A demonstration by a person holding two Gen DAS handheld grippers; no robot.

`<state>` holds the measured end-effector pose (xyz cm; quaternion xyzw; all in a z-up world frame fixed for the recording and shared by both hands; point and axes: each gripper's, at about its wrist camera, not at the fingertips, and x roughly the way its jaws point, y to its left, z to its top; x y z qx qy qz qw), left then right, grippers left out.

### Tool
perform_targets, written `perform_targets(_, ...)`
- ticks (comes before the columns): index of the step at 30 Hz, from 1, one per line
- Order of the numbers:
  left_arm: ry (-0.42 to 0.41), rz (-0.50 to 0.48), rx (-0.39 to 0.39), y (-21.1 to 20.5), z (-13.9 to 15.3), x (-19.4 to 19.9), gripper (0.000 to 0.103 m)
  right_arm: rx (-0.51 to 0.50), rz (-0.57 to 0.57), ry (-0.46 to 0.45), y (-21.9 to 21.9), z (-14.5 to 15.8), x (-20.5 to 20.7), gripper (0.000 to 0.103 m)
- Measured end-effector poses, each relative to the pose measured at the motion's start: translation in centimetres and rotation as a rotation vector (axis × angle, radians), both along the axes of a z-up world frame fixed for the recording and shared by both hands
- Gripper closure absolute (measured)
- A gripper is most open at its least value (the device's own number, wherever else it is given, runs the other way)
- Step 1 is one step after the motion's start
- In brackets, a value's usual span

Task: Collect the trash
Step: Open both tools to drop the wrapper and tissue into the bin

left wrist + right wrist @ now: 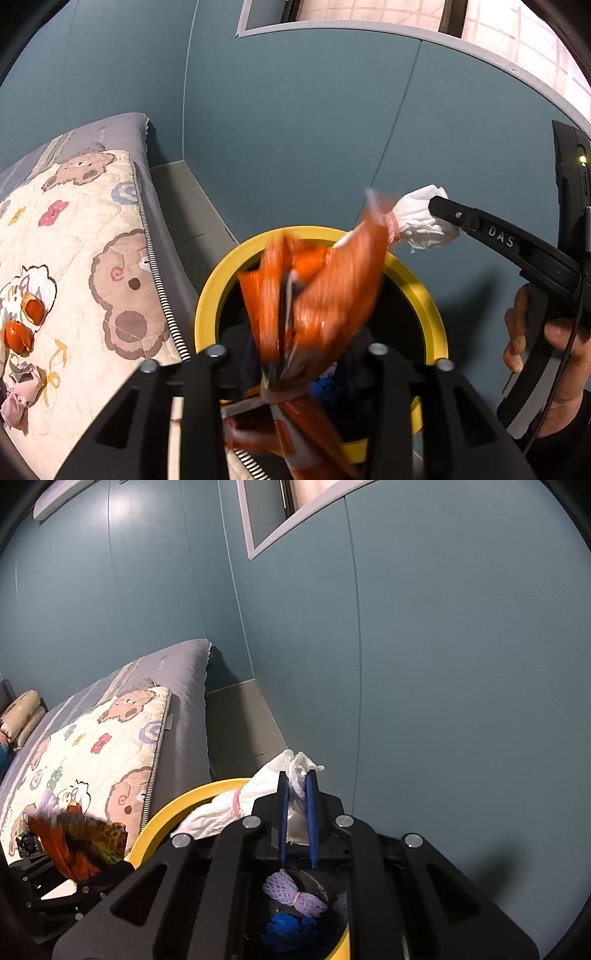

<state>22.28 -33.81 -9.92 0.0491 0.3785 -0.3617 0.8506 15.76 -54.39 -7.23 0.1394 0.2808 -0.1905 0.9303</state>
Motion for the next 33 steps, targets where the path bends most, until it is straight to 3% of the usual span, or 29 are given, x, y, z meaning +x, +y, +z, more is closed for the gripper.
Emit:
perform_targets(7,-0.006,0.027,-0.007,0.8,0.4,0.2,0.046,0.013,-0.022,-0.007,-0.3,0.0,-0.4,0.071)
perform_targets(9,-0.016,0.043,-0.007,1.3,0.7,0.3,0.035,0.016,-0.026,-0.006,-0.2,0.1,-0.7,0.064)
perform_targets(14,-0.044,0.092,0.001,2.7,1.1,0.3,0.022,0.035,-0.022,-0.017,0.3,0.0,-1.5,0.039)
perform_targets(16,-0.052,0.099,0.003,3.1,1.2,0.3,0.016,0.034,-0.026,-0.026,0.6,0.0,-1.8,0.034)
perform_targets(33,-0.004,0.117,-0.096,5.7,3.7,0.0,0.008,0.025,-0.012,-0.083,2.1,3.0,-4.7,0.029)
